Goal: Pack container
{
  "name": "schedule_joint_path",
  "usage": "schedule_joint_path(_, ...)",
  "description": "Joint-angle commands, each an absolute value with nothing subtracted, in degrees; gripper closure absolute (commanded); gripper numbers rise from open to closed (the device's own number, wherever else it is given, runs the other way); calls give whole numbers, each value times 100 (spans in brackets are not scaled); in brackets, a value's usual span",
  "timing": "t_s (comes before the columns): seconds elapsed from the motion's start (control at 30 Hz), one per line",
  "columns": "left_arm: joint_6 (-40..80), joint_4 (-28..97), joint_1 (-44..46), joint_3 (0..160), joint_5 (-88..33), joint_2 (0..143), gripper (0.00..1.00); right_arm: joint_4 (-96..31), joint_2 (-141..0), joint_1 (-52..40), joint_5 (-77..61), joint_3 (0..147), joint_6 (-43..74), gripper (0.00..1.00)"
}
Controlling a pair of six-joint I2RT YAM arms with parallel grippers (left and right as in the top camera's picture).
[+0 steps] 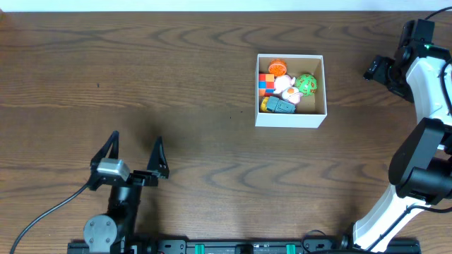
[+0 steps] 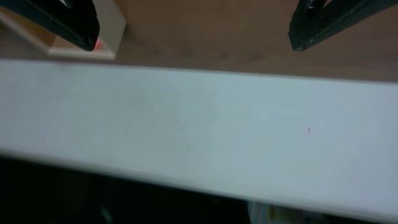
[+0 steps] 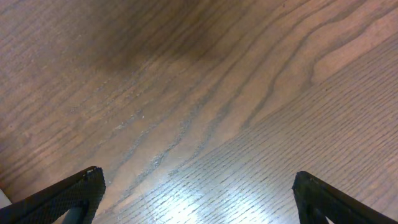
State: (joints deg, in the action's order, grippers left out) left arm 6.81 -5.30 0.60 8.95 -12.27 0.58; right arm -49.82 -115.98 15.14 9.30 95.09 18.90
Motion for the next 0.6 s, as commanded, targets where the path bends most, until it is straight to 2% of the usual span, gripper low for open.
schedule_joint_path(0.0, 169, -211, 78, 834, -1280, 10, 2, -4974, -11618, 1557, 1009, 9509, 1970, 1)
schedule_joint_path(0.17, 104, -165, 78, 582, -1240, 8, 2, -4974, -11618, 1557, 1007, 9509, 1970, 1)
schedule_joint_path(0.43, 106, -967, 78, 14, -1199, 8, 2, -4974, -11618, 1557, 1009, 9509, 1970, 1)
schedule_joint_path(0.57, 102, -652, 78, 23, -1044, 8, 2, -4974, -11618, 1557, 1009, 9509, 1970, 1)
